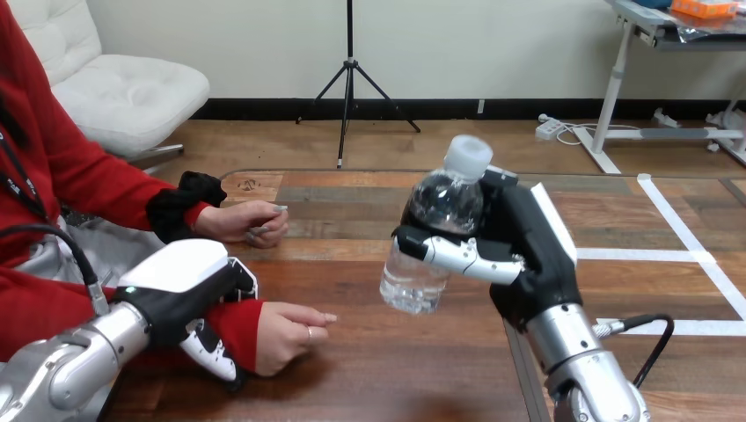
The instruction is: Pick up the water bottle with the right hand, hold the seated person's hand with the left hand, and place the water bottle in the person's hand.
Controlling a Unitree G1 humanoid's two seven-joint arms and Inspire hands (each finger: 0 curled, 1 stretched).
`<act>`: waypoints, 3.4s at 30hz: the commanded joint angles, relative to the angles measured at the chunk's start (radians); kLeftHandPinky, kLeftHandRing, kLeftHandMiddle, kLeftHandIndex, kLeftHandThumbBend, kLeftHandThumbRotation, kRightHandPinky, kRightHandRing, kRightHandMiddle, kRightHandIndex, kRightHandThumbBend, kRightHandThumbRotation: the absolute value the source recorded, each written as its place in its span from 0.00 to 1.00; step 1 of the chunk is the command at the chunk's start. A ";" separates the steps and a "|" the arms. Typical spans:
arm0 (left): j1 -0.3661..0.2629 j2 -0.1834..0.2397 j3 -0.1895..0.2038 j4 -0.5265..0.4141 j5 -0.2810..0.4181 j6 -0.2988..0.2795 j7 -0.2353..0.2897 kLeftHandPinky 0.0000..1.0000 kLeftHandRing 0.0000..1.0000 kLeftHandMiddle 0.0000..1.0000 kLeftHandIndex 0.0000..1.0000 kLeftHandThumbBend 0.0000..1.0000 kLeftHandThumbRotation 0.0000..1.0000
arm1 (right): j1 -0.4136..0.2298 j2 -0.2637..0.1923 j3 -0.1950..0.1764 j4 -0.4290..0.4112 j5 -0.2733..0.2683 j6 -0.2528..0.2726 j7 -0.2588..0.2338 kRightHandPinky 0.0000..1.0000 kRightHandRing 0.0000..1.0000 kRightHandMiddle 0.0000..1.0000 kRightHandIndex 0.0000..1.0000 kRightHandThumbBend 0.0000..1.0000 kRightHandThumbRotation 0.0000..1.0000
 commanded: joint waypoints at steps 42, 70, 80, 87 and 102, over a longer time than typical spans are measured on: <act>0.000 -0.039 0.149 -0.521 -0.153 0.035 -0.135 0.25 0.29 0.34 0.36 0.92 0.00 | -0.255 0.120 0.046 0.366 -0.097 -0.229 -0.064 0.34 0.39 0.44 0.44 0.88 0.00; -0.058 -0.080 0.159 -0.553 -0.175 0.097 -0.199 0.27 0.32 0.37 0.38 0.88 0.00 | -0.216 0.184 0.098 0.320 -0.105 -0.221 -0.084 0.35 0.40 0.44 0.43 0.90 0.00; -0.094 -0.089 0.159 -0.552 -0.196 0.104 -0.232 0.28 0.33 0.38 0.38 0.90 0.00 | -0.196 0.205 0.123 0.286 -0.078 -0.220 -0.085 0.35 0.40 0.43 0.43 0.90 0.00; -0.116 -0.091 0.162 -0.519 -0.207 0.068 -0.231 0.28 0.32 0.37 0.38 0.92 0.00 | -0.179 0.216 0.133 0.253 -0.064 -0.220 -0.089 0.35 0.40 0.44 0.43 0.89 0.00; -0.135 -0.087 0.154 -0.500 -0.166 0.054 -0.204 0.30 0.33 0.38 0.39 0.88 0.00 | -0.130 0.226 0.182 0.143 -0.067 -0.225 -0.100 0.36 0.41 0.44 0.43 0.86 0.00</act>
